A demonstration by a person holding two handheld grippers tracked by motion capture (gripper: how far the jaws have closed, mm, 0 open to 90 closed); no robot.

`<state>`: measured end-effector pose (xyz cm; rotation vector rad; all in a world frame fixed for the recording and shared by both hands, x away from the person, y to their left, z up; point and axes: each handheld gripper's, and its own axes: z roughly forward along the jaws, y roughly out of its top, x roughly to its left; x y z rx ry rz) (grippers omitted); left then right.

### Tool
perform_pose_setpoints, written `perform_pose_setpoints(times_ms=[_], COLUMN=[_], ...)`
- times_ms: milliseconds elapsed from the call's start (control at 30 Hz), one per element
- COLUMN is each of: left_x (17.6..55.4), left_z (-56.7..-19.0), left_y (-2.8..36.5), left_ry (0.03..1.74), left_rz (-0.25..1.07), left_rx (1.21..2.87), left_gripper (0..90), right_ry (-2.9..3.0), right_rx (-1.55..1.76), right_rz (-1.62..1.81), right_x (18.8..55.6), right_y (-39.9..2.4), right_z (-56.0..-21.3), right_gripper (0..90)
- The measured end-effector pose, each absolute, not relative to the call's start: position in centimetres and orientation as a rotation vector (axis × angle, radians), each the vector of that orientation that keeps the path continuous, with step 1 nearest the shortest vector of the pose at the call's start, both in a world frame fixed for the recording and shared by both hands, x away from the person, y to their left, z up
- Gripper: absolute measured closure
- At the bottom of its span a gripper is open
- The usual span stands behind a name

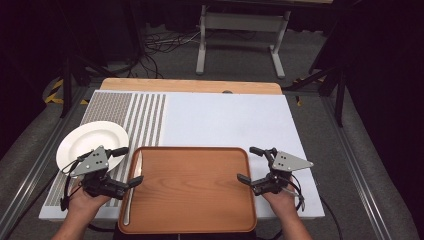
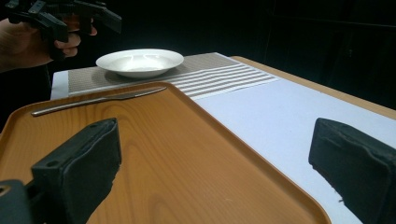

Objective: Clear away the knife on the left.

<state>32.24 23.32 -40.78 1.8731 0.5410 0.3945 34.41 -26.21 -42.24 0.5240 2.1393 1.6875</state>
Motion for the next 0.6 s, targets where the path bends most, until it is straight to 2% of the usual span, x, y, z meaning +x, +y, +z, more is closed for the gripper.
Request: perform_pose_setpoints(times_ms=[300,600], left_x=[32.4,32.3], left_z=[-43.2,-44.7], left_y=[25.1,26.7], left_ry=[0.534,0.583], left_rz=[0.423,0.455], left_rx=[1.769,1.736], left_gripper=[0.2,0.1], right_ry=[2.136,2.138], right_rx=[0.540,0.582], right_rz=[1.671,1.643], right_x=[34.5,34.9], right_y=[-26.5,-26.9], right_z=[-42.5,-43.3], right_gripper=[2.6,2.3])
